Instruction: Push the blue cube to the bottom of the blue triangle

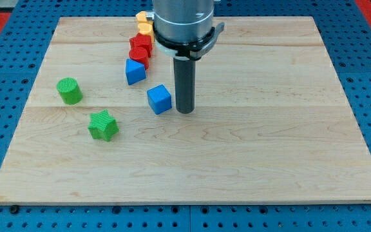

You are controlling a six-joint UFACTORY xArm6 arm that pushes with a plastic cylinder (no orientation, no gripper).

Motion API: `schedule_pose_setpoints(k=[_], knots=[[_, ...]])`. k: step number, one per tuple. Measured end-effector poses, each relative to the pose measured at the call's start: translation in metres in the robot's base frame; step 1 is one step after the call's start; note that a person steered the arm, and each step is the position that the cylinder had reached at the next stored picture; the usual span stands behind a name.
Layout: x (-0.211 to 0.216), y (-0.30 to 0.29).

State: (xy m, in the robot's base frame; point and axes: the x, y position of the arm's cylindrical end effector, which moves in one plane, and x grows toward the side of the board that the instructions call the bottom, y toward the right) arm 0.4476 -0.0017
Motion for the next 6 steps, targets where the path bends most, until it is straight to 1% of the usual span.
schedule_pose_setpoints(k=[1, 2, 6], knots=[[-0.001, -0.008], [-0.001, -0.032], [-0.003, -0.071]])
